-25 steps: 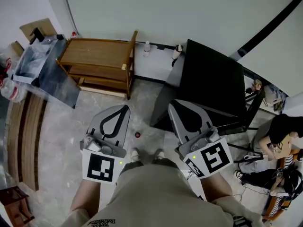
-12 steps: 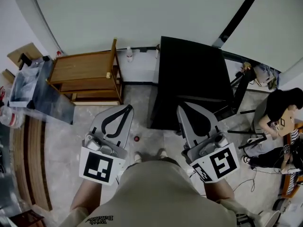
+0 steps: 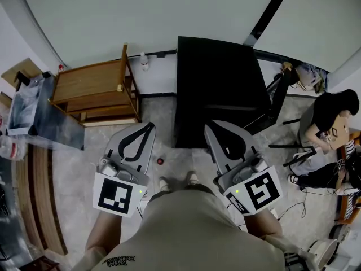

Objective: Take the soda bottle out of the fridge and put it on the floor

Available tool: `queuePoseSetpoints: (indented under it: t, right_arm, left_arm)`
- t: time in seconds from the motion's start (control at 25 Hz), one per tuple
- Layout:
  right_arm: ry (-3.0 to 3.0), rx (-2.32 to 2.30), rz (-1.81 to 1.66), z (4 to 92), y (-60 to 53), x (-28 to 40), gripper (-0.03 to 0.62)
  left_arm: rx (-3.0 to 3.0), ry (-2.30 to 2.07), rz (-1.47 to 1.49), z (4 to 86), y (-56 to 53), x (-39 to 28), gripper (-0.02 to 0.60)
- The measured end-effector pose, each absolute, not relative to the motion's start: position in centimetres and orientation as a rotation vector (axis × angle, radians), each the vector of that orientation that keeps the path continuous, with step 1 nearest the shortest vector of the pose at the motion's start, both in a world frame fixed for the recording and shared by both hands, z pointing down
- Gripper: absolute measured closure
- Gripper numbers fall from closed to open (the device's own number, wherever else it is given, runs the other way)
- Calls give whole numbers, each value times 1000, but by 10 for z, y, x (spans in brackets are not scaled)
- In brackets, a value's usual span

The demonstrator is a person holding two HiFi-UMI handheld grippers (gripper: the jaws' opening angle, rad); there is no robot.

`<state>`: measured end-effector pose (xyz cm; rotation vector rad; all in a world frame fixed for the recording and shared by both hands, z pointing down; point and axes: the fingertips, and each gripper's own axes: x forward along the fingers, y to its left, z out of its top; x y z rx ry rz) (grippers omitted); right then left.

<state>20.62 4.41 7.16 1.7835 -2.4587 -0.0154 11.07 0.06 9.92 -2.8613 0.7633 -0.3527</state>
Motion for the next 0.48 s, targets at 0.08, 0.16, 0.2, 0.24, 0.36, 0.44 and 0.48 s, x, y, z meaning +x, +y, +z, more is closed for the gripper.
queuePoseSetpoints:
  t: [0.08,0.16,0.2,0.24,0.36,0.44,0.48]
  right_arm:
    - [-2459,1780,-7,75,43,207,595]
    - [-2452,1767,2,80,43,208,595]
    - [-2450,1760,7,82,42,208,595]
    - [-2450,1755,9,82,42,207,595]
    - [-2455,1750,5,80,40,206,595]
    - [-2458,1749,2,79,40,205,595]
    - [-2458,1749,2,79,40,205,595]
  left_arm:
    - [-2854,769,-364,101,2,111,575]
    - [-2846,771,-371,103,3,110,575]
    - [-2847,774,-372,104,3,110,575]
    - [-2848,779,-374,105,3,108,575]
    - [-2850,798,-372,104,3,105,575]
    - [-2852,808,-368,104,3,103,575]
    - [-2851,811,-368,104,3,102,575]
